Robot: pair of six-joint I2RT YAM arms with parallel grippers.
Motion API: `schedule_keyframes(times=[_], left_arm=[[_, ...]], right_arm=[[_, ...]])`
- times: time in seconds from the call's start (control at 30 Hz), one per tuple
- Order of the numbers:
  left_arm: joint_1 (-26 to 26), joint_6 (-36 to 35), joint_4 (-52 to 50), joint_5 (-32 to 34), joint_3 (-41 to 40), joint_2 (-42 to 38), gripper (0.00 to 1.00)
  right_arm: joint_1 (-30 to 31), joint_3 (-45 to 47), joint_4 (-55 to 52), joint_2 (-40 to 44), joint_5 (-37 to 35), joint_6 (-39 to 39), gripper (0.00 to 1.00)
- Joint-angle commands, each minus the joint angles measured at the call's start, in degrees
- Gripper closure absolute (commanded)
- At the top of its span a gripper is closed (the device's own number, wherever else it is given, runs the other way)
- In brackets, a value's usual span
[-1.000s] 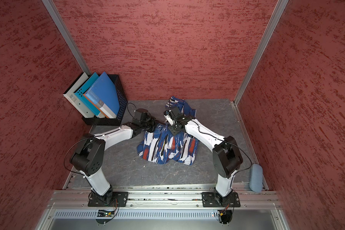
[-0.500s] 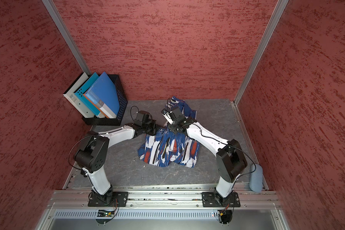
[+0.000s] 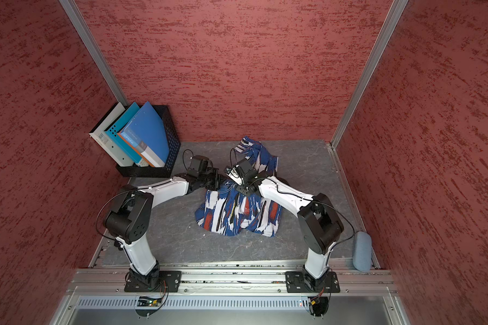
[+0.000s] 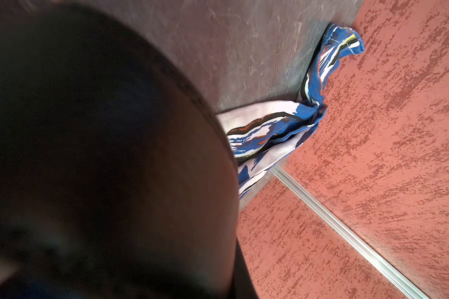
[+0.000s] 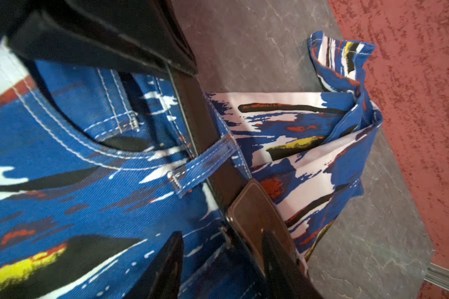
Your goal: Remove the belt from the trousers
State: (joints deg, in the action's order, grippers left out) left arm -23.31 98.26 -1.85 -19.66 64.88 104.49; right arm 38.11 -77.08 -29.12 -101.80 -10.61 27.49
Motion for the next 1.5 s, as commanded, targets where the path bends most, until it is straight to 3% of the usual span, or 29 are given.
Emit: schedule_keyframes(times=[0.0, 0.27, 0.6, 0.97, 1.27, 1.47], left_arm=[[0.28, 0.44, 1.24, -3.3, 0.11, -0.61, 1.0], [0.55, 0.33, 1.65, -3.89, -0.24, -0.56, 1.0], [0.63, 0.51, 2.46, -4.32, 0.24, 0.51, 1.0], [0.72, 0.78, 3.08, -4.51, 0.81, 1.11, 1.0], [1.51, 1.56, 4.21, -5.3, 1.45, 1.13, 1.0], [7.83, 1.47, 6.4, -9.21, 2.65, -0.75, 1.0]], right_arm=[[0.2, -0.25, 0.2, -0.85, -1.1, 0.48, 0.52], [0.13, -1.71, 2.76, -2.8, -5.81, 0.24, 0.56], [-0.05, -3.63, 3.82, -4.58, -5.13, -0.82, 0.6], [-1.49, -2.7, 3.46, -4.93, -3.68, -1.81, 0.99], [-2.42, -0.67, 3.76, -4.01, -2.92, -3.35, 1.0], [-3.0, 1.0, 4.21, -3.06, -2.92, -3.43, 1.0]])
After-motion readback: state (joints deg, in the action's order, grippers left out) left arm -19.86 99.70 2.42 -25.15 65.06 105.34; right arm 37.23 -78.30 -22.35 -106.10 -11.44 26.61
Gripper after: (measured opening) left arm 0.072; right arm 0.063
